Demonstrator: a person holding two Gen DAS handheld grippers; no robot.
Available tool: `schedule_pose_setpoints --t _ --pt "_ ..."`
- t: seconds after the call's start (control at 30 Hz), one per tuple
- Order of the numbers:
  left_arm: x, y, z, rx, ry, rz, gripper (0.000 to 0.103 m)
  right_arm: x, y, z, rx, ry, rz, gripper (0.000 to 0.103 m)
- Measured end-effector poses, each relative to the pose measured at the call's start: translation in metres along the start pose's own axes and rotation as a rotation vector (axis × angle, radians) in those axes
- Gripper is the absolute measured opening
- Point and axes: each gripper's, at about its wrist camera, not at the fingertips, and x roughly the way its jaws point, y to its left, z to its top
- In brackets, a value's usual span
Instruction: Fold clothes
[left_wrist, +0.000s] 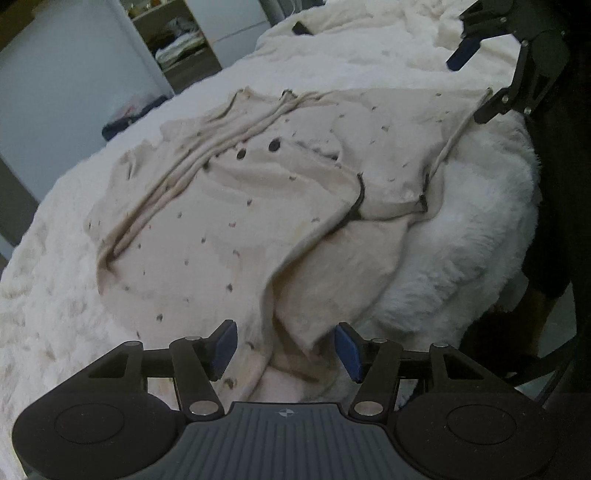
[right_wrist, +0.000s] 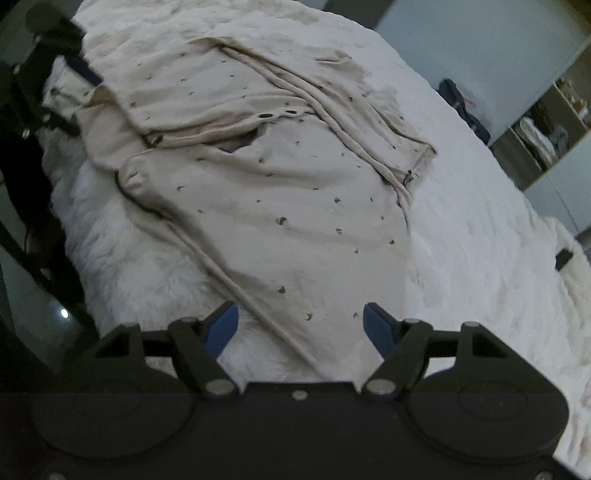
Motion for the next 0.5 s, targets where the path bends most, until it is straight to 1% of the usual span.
schedule_pose_setpoints --t 0.03,0.07,0.17,0.33,0.5 --pt "0.0 -0.001 0.0 0.007 0.002 -0.007 0.054 0.0 0.006 0.0 -0.047 -0.006 -0.028 0.073" --pt "-0.001 -0.003 0.0 0.019 0.001 -0.014 0.054 -0.001 0.009 0.0 -0.07 -0.009 -0.038 0.073" --pt "-0.001 -0.008 0.0 0.055 0.0 -0.019 0.054 0.001 0.016 0.0 -0.113 -0.013 -0.027 0.073" --pt "0.008 -0.01 -0.001 0.07 0.035 0.025 0.056 0.008 0.027 0.001 -0.178 -0.008 -0.029 0.073" --pt "0.022 -0.018 -0.004 0.118 0.077 0.039 0.057 0.02 0.031 0.005 -0.189 0.01 0.005 0.074"
